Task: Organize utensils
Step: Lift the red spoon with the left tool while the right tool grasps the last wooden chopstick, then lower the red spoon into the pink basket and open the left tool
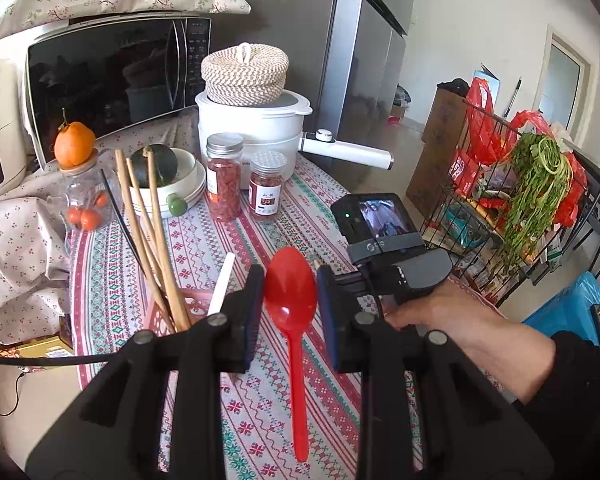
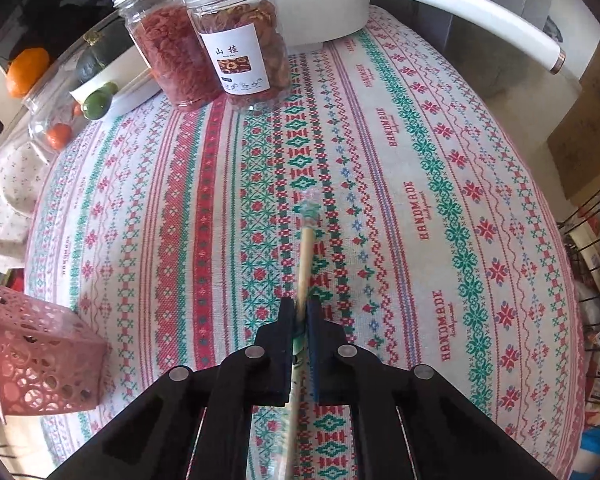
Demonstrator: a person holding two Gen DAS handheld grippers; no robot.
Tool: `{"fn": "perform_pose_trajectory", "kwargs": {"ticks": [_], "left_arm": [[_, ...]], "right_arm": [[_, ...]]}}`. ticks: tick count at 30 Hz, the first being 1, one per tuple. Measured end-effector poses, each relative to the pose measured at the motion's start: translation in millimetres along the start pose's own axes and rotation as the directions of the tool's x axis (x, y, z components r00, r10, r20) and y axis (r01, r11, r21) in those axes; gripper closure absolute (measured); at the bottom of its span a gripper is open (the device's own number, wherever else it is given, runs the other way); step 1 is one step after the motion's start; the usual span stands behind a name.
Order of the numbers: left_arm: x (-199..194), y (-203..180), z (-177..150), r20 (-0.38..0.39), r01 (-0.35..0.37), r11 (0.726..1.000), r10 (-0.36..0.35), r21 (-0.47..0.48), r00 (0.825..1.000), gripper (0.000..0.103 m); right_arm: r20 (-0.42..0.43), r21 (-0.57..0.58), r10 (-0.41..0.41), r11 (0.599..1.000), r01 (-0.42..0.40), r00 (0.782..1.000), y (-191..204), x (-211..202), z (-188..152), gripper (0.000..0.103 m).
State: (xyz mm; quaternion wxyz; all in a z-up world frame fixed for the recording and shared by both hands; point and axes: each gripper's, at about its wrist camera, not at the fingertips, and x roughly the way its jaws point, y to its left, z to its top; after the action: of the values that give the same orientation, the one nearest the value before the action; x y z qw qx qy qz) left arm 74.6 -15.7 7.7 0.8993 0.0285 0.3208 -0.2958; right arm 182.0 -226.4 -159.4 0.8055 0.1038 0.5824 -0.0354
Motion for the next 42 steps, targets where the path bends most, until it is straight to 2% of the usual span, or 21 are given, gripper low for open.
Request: {"fn": "perform_pose_trajectory", "kwargs": {"ticks": [5, 10, 13, 18, 22, 26, 29, 36, 38, 42], "left_arm": [[-21.7, 3.7, 7.2, 0.075, -0.005, 1.000, 0.005, -0.009, 0.997, 0.074], [-47.9, 4.7, 16.8, 0.198, -0.046, 0.999, 0.046, -0.002, 0.979, 0.074], [-59.3, 4.6, 18.2, 0.289, -0.110, 0.994, 0.108, -0.010, 0.951, 0.074], [-64.6, 8.2, 18.2, 0.415, -0.205, 0.979, 0.195, -0.020, 0.889, 0.074], [-52.1, 12.7, 20.8, 0.446, -0.261, 0.965, 0.247, -0.031, 0.860, 0.074], [-32.0, 16.7, 19.3, 0.468, -0.325, 0.945, 0.302, -0.033, 0.831, 0.074], [-16.6, 22.7, 15.1, 0.444, -0.335, 0.941, 0.323, -0.056, 0.836, 0.074], [5.6, 38.0, 3.5, 0.316, -0.308, 0.944, 0.331, -0.119, 0.889, 0.073], [4.2, 39.8, 3.2, 0.285, -0.301, 0.945, 0.326, -0.130, 0.901, 0.061], [-11.5, 36.1, 6.7, 0.277, -0.270, 0.952, 0.302, -0.146, 0.912, 0.050]], "right_arm": [[0.087, 0.031, 0.136, 0.990, -0.139, 0.987, -6.2, -33.6, -7.7, 0.098], [0.214, -0.005, 0.235, 0.971, -0.239, 0.948, -1.1, -84.7, -14.8, 0.098], [0.287, -0.053, 0.273, 0.962, -0.269, 0.918, 6.6, -113.1, -20.1, 0.098], [0.366, -0.093, 0.322, 0.946, -0.310, 0.873, 14.3, -150.5, -28.8, 0.098], [0.408, -0.111, 0.344, 0.938, -0.328, 0.846, 16.4, -168.0, -33.4, 0.098], [0.428, -0.118, 0.357, 0.933, -0.340, 0.830, 17.9, -177.0, -38.3, 0.098], [0.435, -0.123, 0.361, 0.932, -0.342, 0.825, 17.9, -180.2, -40.6, 0.098], [0.471, -0.144, 0.372, 0.927, -0.346, 0.800, 18.3, -186.0, -41.4, 0.098], [0.481, -0.155, 0.383, 0.923, -0.353, 0.789, 21.6, -189.4, -42.4, 0.098], [0.513, -0.186, 0.409, 0.911, -0.367, 0.755, 30.8, -199.0, -45.5, 0.098]]}}
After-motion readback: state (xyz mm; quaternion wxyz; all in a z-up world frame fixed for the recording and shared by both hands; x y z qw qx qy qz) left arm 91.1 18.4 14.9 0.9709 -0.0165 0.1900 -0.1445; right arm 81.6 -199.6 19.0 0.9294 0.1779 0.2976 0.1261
